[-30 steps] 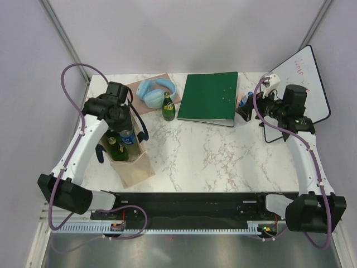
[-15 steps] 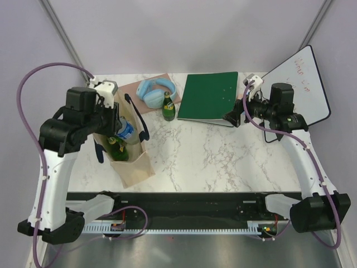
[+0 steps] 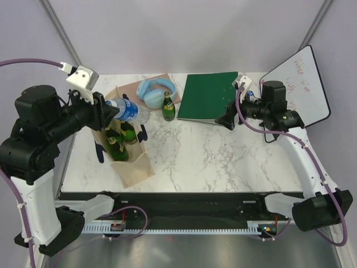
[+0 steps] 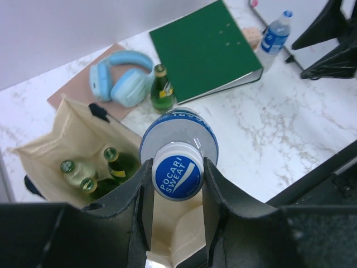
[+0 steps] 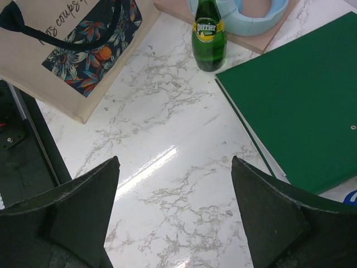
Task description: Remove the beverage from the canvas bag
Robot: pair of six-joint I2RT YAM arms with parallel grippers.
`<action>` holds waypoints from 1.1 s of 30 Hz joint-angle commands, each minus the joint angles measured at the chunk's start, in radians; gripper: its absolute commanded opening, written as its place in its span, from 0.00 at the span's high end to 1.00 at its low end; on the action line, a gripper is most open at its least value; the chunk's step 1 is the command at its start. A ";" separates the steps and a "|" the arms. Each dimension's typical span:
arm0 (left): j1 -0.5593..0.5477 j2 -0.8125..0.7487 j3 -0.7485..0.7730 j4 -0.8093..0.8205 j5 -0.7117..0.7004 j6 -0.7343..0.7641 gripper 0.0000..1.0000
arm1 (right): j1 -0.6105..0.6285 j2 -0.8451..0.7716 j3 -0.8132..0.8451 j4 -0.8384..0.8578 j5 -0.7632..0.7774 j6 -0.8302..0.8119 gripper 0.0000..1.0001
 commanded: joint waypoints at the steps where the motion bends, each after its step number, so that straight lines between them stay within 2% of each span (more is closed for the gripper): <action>1: 0.001 0.024 0.030 0.241 0.200 -0.044 0.98 | 0.012 0.002 0.053 0.002 -0.091 -0.039 0.11; 3: 0.001 0.032 -0.008 0.279 0.269 -0.050 0.98 | 0.016 0.002 0.055 0.003 -0.129 -0.054 0.10; 5: 0.001 0.036 -0.092 0.356 0.329 -0.118 0.98 | 0.025 0.001 0.052 0.002 -0.180 -0.070 0.09; 7: -0.009 0.042 -0.175 0.411 0.351 -0.158 0.98 | 0.031 -0.007 0.036 0.003 -0.206 -0.102 0.09; 8: -0.016 0.046 -0.200 0.460 0.360 -0.170 0.98 | 0.038 -0.013 0.027 0.003 -0.225 -0.116 0.02; 10: -0.051 0.064 -0.257 0.500 0.361 -0.199 0.98 | 0.041 -0.033 -0.011 0.000 -0.231 -0.166 0.02; 17: -0.191 0.176 -0.372 0.603 0.225 -0.163 0.98 | 0.045 -0.064 -0.119 -0.001 -0.182 -0.240 0.02; 22: -0.255 0.259 -0.448 0.681 0.107 -0.100 0.98 | 0.044 -0.062 -0.152 0.003 -0.111 -0.220 0.02; 33: -0.260 0.377 -0.524 0.832 -0.090 0.014 0.98 | 0.045 -0.087 -0.189 0.019 -0.041 -0.187 0.02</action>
